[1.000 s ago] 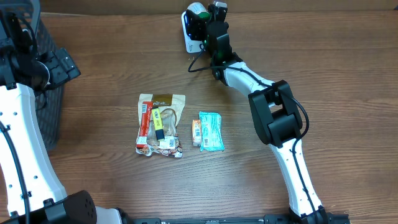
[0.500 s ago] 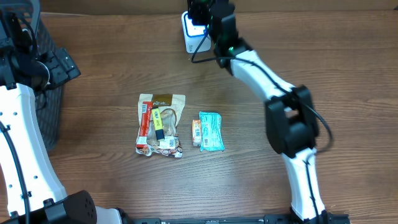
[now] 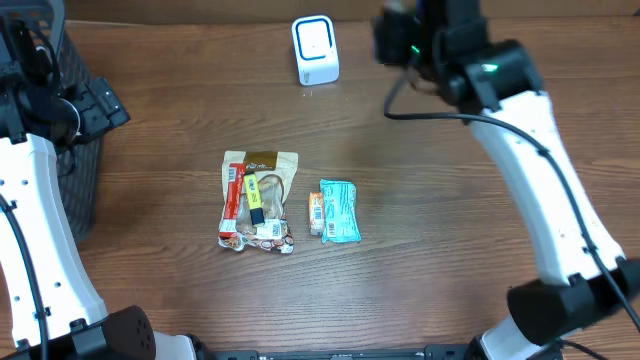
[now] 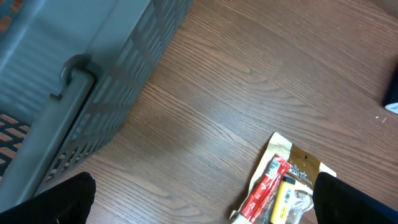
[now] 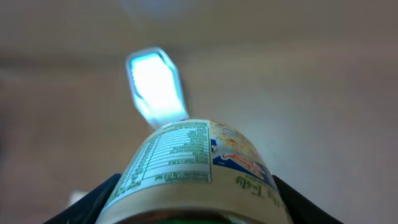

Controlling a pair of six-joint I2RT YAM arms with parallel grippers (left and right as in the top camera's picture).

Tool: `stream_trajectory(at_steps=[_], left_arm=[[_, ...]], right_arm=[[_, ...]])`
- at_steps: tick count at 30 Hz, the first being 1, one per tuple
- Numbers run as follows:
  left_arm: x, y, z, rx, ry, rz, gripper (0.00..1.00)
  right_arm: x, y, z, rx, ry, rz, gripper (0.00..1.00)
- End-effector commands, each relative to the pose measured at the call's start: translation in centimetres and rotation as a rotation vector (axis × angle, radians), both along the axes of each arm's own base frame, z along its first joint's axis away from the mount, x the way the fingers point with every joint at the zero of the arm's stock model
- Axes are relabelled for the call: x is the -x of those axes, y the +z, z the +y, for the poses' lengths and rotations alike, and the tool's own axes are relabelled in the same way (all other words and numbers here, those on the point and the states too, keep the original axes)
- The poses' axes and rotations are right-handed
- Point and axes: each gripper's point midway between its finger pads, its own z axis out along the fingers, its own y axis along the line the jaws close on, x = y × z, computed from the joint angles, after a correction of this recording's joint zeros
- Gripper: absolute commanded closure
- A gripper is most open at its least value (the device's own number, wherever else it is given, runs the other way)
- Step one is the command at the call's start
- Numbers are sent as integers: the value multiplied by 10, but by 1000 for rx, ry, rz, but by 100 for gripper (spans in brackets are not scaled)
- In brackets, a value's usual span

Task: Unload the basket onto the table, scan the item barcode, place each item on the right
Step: 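Move the jar back and lower it onto the table at right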

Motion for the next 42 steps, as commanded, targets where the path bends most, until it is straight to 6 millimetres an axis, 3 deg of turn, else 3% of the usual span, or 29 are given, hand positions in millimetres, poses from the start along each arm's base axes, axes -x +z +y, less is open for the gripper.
stream_trajectory(at_steps=[1, 6, 9, 17, 21, 25, 30, 32, 33, 34, 36, 42], left_arm=[[0, 8, 0, -7, -6, -21, 0], [0, 8, 0, -7, -6, -21, 0], [0, 8, 0, -7, -6, -21, 1], [0, 8, 0, -7, -6, -21, 0], [0, 8, 0, -7, -6, -21, 0], [0, 8, 0, -7, -6, -21, 0], [0, 8, 0, -7, -6, -21, 0], [0, 8, 0, -7, -6, -21, 0], [0, 8, 0, -7, -6, -21, 0], [0, 8, 0, -7, -6, -21, 0], [0, 8, 0, -7, -6, -21, 0], [0, 8, 0, -7, -6, -21, 0]], right_arm=[[27, -14, -35, 52, -57, 133, 96], [76, -85, -81, 92, -214, 476, 95], [94, -125, -100, 111, -269, 598, 95], [125, -214, -140, 111, -373, 744, 95], [135, -243, -152, 102, -406, 761, 95], [141, -258, -160, 92, -432, 765, 89], [139, -262, -162, 87, -439, 752, 77], [138, -262, -162, 86, -438, 748, 67], [138, -262, -162, 86, -439, 747, 53], [137, -262, -162, 86, -439, 746, 46], [137, -262, -162, 86, -439, 746, 37], [139, -262, -162, 87, -438, 754, 25]])
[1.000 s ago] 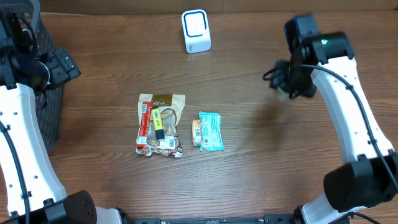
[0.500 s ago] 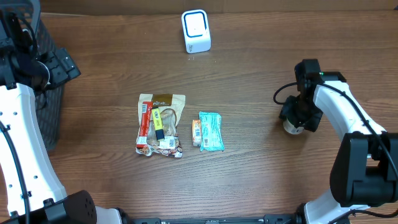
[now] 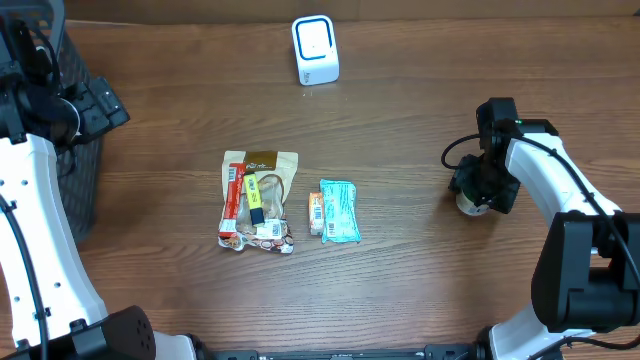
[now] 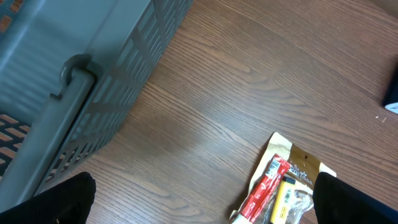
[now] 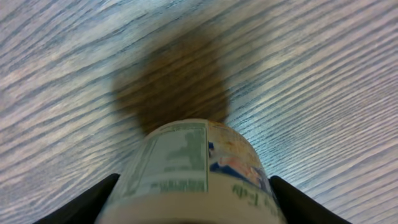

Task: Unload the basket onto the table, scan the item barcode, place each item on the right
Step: 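Move the jar back and lower it onto the table at right, then open the right gripper, release the jar and move toward the green packet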

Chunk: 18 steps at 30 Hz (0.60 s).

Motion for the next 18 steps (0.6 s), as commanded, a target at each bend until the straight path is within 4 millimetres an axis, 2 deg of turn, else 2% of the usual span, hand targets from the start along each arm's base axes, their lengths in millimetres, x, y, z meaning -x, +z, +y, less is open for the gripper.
stream_trajectory(at_steps=[1, 4, 18], left_arm=[[0, 8, 0, -8, -7, -21, 0], [0, 8, 0, -7, -7, -21, 0], [0, 8, 0, -7, -7, -21, 0]], right_arm=[[0, 3, -3, 8, -8, -7, 24], [1, 3, -3, 8, -8, -5, 19], [2, 3, -3, 8, -8, 1, 20]])
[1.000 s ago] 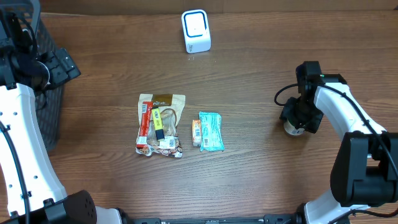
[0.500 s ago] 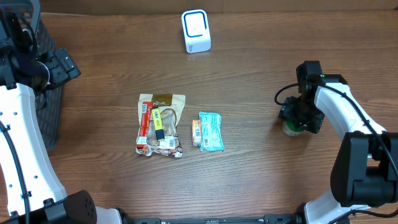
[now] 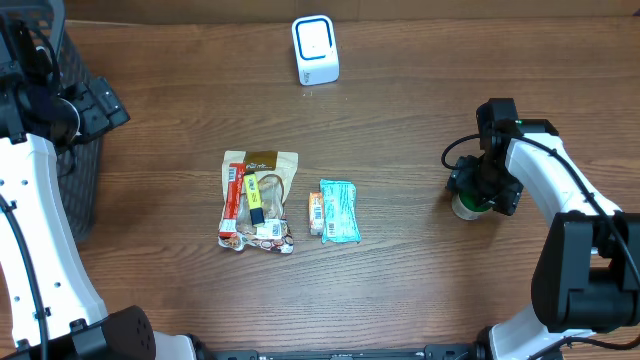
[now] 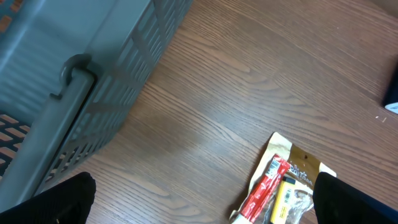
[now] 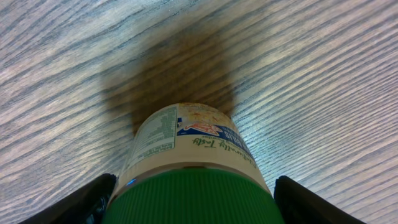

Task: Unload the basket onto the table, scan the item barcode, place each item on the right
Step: 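Open the right gripper, release the jar and move toward the green packet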

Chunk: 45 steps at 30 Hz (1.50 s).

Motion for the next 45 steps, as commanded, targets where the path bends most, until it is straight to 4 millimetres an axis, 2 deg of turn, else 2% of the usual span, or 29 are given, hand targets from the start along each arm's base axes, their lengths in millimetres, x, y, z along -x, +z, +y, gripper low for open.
stream_trajectory(at_steps=[1, 4, 6, 7, 14, 18, 19, 22, 23, 27, 32, 34, 37, 40, 45], left_arm=[[0, 8, 0, -8, -6, -21, 0], [0, 8, 0, -8, -6, -21, 0], [0, 8, 0, -8, -6, -21, 0], [0, 8, 0, -8, -6, -21, 0], [0, 8, 0, -8, -6, -21, 0], [0, 8, 0, -8, -6, -21, 0], [0, 8, 0, -8, -6, -21, 0], [0, 8, 0, -8, -6, -21, 0], [0, 8, 0, -8, -7, -21, 0], [0, 8, 0, -7, -7, -21, 0], [0, 8, 0, -8, -7, -21, 0], [0, 8, 0, -8, -6, -21, 0], [0, 8, 0, -8, -6, -21, 0], [0, 8, 0, -8, -6, -21, 0], [0, 8, 0, -7, -7, -21, 0]], right_arm=[[0, 3, -3, 8, -10, -6, 23], [2, 3, -3, 7, -10, -1, 34], [3, 3, -3, 8, -13, 6, 48], [4, 3, -3, 9, -32, 7, 51], [6, 3, -7, 15, -193, -3, 52], [10, 4, -16, 42, -243, 6, 53], [10, 4, -17, 41, -245, 7, 51], [9, 5, -17, 41, -239, 5, 15], [7, 7, -18, 41, -239, -2, 9], [-15, 33, -17, 25, -198, -57, 8], [-43, 93, -17, 15, -191, -144, 8], [-52, 111, -6, -33, -143, -174, 11], [-61, 123, 29, -194, -35, -203, 21], [-58, 123, 62, -300, 66, -191, 31], [-44, 111, 99, -311, 223, -141, 51]])
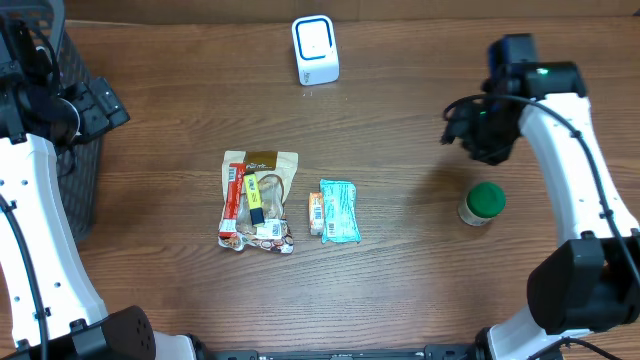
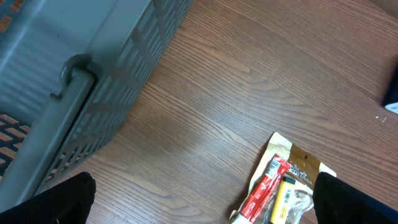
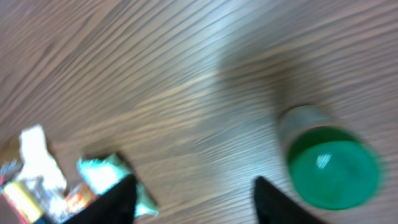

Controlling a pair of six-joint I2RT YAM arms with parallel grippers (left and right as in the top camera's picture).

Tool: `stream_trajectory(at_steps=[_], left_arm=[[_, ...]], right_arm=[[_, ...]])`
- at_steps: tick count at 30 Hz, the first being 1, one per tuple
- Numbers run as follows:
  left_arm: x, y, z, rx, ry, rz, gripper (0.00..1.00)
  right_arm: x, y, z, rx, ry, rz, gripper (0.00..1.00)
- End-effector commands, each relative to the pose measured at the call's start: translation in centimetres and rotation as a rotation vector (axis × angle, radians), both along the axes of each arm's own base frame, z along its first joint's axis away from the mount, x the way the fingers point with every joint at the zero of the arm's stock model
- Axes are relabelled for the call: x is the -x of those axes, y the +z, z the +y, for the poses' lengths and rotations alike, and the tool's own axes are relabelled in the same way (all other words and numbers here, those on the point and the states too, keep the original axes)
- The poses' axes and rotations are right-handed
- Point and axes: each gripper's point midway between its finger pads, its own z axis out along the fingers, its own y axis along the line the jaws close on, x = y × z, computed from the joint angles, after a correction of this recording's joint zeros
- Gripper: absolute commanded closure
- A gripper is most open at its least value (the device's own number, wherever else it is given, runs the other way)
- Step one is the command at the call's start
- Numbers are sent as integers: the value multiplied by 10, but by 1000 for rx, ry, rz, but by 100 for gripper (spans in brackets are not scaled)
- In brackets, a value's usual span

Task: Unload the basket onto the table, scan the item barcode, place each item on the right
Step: 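Open the right gripper, release the jar and move toward the green packet, then lower the right gripper onto the mint-green packet and close on it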

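A green-capped jar (image 1: pixel 483 203) stands upright on the table at the right, also seen from above in the right wrist view (image 3: pixel 328 165). My right gripper (image 1: pixel 484 140) hovers above and behind it, open and empty (image 3: pixel 194 202). The white barcode scanner (image 1: pixel 315 50) stands at the back centre. A teal packet (image 1: pixel 339 211) and a brown pouch with red and yellow sticks (image 1: pixel 257 200) lie mid-table. My left gripper (image 2: pixel 202 202) is open and empty, high over the table's left part beside the basket.
A grey slatted basket (image 2: pixel 68 81) stands at the left table edge (image 1: pixel 75 170). A small orange packet (image 1: pixel 315 213) lies against the teal one. Bare wood lies between the packets and the jar.
My right gripper let go of the jar, which now stands alone on the table. The gripper has risen and shifted toward the back. The left arm is unchanged.
My right gripper first held the jar up before the scanner at the back. It then held the jar low over the right side of the table, then had it standing there. Now the jar stands free and the gripper is open above it.
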Motion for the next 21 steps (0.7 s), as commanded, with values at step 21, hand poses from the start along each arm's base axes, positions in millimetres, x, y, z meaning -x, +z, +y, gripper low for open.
stream_trajectory(at_steps=[21], left_arm=[[0, 8, 0, -8, -7, -21, 0]], right_arm=[[49, -103, 157, -74, 496, -97, 61]])
